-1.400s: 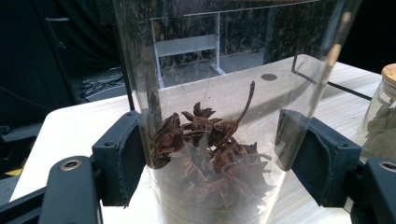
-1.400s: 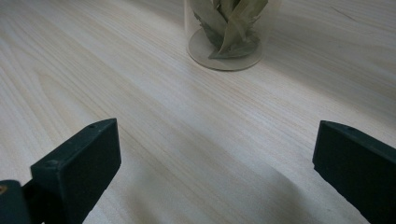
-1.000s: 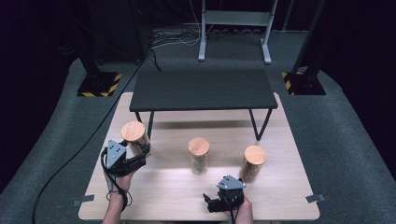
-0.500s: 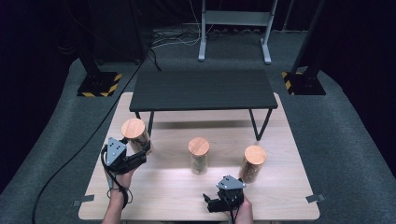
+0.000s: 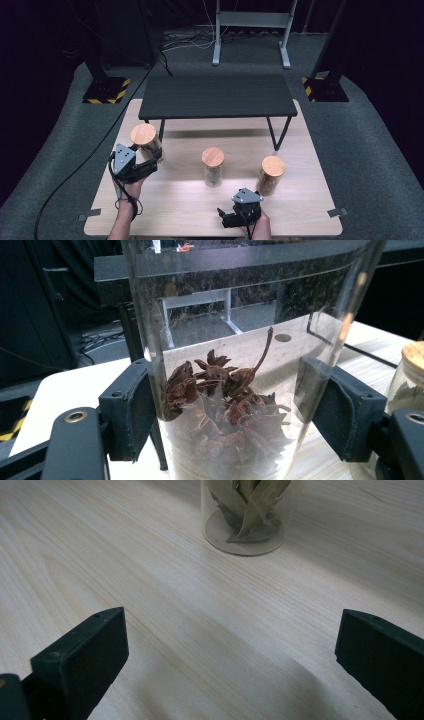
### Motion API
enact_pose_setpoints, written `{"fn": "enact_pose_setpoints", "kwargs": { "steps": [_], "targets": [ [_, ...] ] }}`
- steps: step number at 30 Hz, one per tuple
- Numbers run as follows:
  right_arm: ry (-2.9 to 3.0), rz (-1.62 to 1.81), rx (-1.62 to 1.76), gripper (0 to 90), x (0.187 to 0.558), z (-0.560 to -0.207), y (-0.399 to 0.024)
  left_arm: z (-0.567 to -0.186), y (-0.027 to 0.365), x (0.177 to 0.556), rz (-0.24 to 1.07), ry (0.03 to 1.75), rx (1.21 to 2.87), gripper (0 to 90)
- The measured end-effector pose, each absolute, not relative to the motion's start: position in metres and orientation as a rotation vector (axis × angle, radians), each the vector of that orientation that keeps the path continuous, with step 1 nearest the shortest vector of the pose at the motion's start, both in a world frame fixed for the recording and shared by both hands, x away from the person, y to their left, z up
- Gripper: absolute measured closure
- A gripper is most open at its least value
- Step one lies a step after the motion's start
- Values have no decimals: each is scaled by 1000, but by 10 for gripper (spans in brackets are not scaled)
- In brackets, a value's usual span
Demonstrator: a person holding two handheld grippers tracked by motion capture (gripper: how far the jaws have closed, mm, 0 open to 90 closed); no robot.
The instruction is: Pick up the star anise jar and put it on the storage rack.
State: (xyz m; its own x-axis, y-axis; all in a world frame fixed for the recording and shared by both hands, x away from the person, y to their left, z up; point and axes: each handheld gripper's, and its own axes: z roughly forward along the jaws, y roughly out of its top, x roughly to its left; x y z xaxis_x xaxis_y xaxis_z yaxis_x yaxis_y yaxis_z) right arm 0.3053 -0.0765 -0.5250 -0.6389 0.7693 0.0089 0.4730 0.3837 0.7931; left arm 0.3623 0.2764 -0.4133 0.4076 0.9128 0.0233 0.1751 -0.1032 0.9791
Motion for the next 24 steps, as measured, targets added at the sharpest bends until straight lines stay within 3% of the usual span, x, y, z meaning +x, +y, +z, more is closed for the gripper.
{"fn": "enact_pose_setpoints", "kwargs": {
  "steps": [24],
  "targets": [
    [2292,1132,1079,0,306,-525,-76,-396,274,372,839,976,1573,252]
  ]
}}
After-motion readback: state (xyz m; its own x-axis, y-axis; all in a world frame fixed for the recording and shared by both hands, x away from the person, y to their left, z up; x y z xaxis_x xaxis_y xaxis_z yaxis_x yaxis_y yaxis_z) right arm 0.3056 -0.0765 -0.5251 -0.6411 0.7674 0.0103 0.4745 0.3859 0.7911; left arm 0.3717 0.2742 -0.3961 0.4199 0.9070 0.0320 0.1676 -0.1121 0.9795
